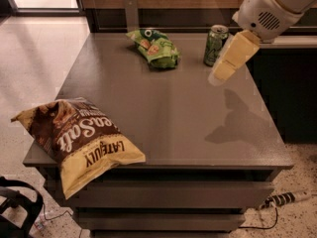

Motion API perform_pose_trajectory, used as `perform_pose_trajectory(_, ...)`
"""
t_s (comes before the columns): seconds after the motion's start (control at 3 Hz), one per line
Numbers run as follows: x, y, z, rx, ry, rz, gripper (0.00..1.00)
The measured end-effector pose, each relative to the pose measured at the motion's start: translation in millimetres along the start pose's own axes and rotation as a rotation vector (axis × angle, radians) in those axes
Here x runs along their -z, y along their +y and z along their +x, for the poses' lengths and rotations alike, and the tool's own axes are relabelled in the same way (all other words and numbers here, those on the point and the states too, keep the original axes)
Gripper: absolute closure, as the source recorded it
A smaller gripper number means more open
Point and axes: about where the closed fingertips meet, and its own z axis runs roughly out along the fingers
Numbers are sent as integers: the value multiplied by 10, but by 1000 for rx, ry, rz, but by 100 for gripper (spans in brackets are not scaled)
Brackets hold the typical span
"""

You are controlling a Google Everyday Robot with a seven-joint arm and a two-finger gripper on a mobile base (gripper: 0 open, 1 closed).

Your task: Move green rice chip bag near brown chip bag

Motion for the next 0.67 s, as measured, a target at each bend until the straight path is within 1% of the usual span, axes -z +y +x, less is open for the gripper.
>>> perform_pose_trajectory(0.33,-187,-168,-266,-53,-91,10,0)
perform_pose_trajectory(0.67,-297,-306,-449,-105,-152,47,0)
